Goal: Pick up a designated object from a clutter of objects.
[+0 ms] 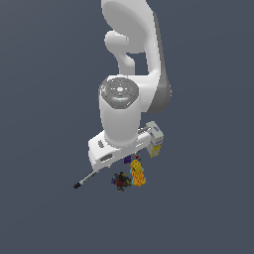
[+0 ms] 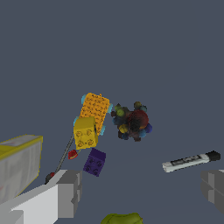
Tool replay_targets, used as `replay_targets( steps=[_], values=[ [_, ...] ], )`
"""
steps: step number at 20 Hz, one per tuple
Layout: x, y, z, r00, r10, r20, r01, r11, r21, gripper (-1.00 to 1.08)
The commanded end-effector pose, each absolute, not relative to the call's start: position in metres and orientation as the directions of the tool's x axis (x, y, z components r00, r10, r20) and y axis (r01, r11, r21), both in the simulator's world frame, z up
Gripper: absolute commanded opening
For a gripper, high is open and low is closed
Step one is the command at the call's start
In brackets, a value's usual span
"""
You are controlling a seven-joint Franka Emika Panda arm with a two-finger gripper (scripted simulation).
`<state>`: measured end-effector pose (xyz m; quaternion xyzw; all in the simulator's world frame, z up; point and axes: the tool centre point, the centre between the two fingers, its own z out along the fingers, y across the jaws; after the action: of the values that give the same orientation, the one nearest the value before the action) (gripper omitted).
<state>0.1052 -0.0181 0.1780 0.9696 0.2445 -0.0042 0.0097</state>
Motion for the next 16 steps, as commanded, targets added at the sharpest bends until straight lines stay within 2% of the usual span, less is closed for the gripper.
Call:
replay_targets(
  steps=[1,9,16],
  values=[
    [0.115,-0.020,0.157,0.849,0.528,-0.011,0.528,-0.849,0.013,1.00],
    [0.134,-0.023,0.104,0.767,0.642,-0.004,0.642,-0.767,0.004,1.00],
    [0.139,-0.025,0.082,0.730,0.684,0.000,0.684,-0.730,0.000,1.00]
  ],
)
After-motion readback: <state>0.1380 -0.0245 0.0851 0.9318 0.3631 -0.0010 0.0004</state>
